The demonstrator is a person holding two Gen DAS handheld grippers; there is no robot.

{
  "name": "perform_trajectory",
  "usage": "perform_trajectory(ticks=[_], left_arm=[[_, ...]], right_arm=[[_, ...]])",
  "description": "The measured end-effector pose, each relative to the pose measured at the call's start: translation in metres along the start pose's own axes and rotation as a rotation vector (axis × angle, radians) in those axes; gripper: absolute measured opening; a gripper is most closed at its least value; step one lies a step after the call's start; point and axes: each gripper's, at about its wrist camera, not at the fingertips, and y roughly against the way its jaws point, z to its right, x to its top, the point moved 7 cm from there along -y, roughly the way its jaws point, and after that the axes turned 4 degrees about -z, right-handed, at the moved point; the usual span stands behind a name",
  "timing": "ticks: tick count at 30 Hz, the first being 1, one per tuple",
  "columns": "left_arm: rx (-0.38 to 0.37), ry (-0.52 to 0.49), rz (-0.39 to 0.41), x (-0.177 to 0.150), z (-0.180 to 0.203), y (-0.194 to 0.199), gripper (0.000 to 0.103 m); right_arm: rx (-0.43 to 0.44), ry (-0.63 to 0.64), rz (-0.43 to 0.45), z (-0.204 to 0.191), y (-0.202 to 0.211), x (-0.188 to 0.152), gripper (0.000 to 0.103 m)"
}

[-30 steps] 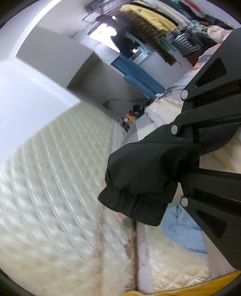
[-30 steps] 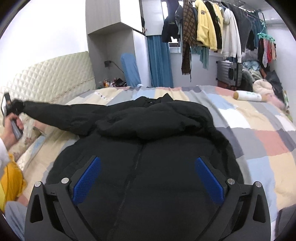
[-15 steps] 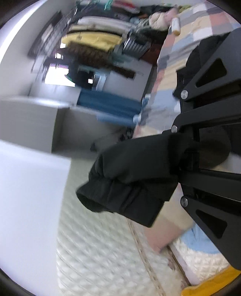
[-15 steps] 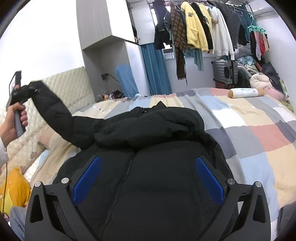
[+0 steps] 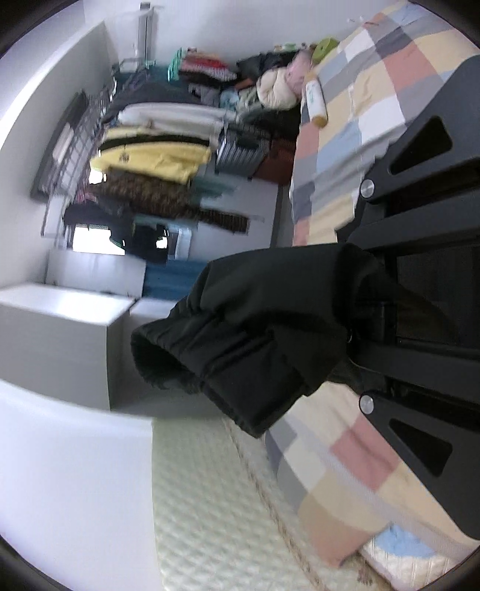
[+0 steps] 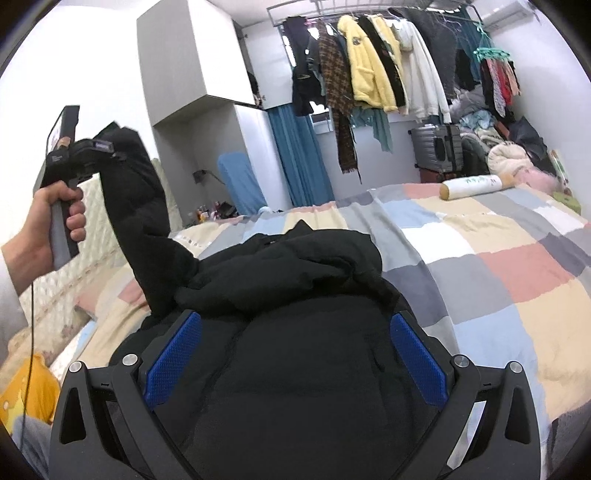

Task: Fold large clothes
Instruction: 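Lift the sleeve with the left gripper and fold it across the jacket body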

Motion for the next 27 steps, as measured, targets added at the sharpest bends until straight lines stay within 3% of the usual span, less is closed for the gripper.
perform_trajectory(ticks=[6, 13, 20, 27], left_arm=[[-0.083, -0.04, -0.05, -0.035, 0.065, -0.029, 0.003], [-0.154, -0.082, -0.178, -0.11, 0.115, -0.069, 0.003], [-0.149, -0.132, -0.286, -0.164, 0.151, -0.107, 0.003], [-0.125, -0.111, -0.337, -0.189, 0.157, -0.126, 0.003]], right_arm=[[-0.019, -0.021, 0.004, 0.013, 0.003, -0.007, 0.103], [0.011, -0.081, 0.021, 0.028, 0.004, -0.005, 0.103], [0.027, -0.14, -0.001, 0.045, -0.007, -0.01, 0.103], [0.019, -0.169, -0.005, 0.056, -0.014, -0.012, 0.103]])
